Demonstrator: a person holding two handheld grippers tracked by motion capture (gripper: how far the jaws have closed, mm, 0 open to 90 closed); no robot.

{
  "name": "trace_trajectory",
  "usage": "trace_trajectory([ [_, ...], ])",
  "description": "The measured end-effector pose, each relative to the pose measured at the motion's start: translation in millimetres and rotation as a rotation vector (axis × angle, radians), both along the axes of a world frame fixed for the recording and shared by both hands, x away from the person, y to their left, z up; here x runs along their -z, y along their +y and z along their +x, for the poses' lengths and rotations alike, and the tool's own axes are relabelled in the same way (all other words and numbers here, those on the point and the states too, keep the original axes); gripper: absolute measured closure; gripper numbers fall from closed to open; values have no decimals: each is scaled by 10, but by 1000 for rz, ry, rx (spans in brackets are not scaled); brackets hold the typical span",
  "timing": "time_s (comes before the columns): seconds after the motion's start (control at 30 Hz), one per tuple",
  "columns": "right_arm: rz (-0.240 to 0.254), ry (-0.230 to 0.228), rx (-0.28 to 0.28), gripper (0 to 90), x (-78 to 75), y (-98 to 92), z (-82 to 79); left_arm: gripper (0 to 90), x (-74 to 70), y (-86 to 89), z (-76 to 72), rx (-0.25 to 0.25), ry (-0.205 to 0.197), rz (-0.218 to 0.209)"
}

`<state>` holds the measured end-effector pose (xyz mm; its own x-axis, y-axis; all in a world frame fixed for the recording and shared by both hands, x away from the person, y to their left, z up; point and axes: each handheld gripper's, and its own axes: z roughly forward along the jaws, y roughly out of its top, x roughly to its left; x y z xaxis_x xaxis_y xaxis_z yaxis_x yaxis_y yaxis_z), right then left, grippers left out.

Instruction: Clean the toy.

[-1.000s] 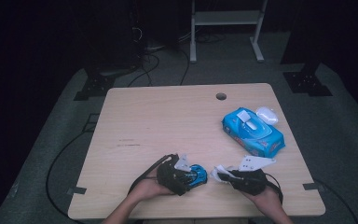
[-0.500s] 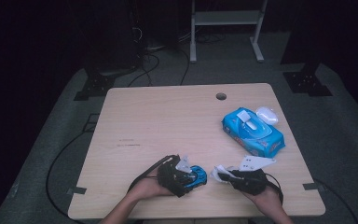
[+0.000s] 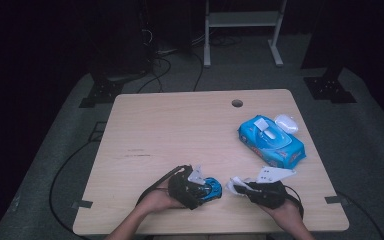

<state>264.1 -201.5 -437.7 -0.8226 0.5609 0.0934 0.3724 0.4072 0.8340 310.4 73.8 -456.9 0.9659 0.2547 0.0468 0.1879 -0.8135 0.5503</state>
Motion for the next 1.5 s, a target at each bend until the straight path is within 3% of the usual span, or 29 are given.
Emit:
trace_trajectory([
  [0.4, 9, -8, 9, 829, -18, -25, 7, 281, -107, 10, 32, -22, -11, -29],
  [0.8, 41, -5, 68, 829, -25, -199, 108, 280, -298, -86, 436, -101, -50, -56],
  [1.1, 38, 7, 104, 828, 13, -315, 166, 280, -195, -165, 714, -144, -47, -12],
  [1.3, 21, 22, 126, 828, 62, -386, 201, 280, -51, -191, 806, -154, -33, 33],
  [1.5, 2, 42, 141, 828, 123, -392, 265, 277, 5, -155, 833, -179, -9, -12],
])
